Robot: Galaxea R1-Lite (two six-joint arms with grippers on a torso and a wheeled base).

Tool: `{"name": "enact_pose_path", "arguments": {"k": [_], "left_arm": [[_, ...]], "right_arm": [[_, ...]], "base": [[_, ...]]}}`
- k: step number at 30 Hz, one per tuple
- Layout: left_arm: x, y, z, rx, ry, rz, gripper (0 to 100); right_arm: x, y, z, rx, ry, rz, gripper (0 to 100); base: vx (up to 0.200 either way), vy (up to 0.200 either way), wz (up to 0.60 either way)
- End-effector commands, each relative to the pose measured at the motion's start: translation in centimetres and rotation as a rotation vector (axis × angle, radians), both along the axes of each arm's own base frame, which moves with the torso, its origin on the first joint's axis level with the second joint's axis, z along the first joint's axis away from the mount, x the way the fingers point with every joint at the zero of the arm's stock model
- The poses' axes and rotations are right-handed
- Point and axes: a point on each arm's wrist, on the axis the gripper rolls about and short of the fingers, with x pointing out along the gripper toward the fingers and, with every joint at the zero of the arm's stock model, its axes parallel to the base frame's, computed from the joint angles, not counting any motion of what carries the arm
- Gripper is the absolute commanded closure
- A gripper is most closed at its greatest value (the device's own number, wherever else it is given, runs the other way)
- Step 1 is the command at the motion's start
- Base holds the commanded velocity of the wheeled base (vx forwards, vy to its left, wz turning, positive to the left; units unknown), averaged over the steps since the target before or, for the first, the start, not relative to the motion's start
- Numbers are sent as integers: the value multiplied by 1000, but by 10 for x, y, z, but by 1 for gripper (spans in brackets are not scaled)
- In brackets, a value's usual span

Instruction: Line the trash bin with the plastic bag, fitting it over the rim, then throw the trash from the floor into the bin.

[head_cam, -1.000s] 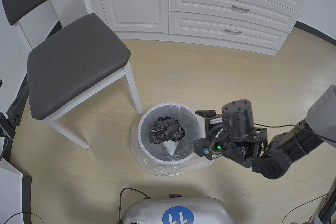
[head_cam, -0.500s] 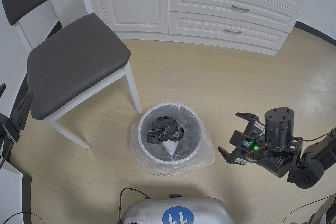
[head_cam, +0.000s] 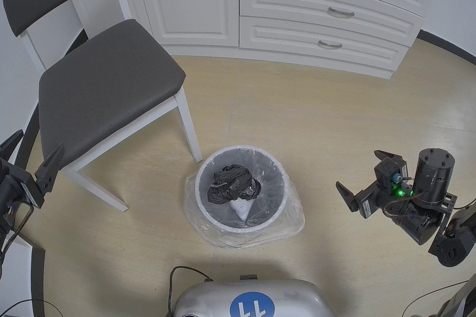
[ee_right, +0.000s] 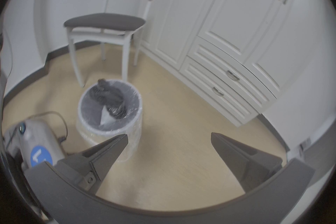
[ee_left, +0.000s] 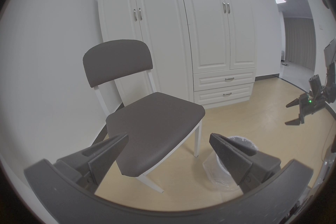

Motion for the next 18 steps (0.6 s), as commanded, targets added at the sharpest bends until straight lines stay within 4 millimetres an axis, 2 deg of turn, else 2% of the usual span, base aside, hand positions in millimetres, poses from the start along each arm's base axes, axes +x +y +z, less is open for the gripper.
{"name": "enact_pose_path", "arguments": {"k": [1,6,13,15,18], "left_arm": [[5,-1,-3,0,22,0,0],[6,-1,-4,2,33,1,0],[8,-1,-3,-2,33,3,0],[7,-1,-5,-8,38,2,0],[6,-1,-8,-34,48,2,0]], "right_arm": [[2,-20,0,155,0,-91,0],[2,-37,-5,300,32,-186,0],[0,-40,-9,506,63,-246,0],[5,-42,-6,631,34,-268,0],[9,-41,-12,708,23,-282,0]], "base": [[0,0,0],[0,0,0],[0,0,0],[0,0,0],[0,0,0]]}}
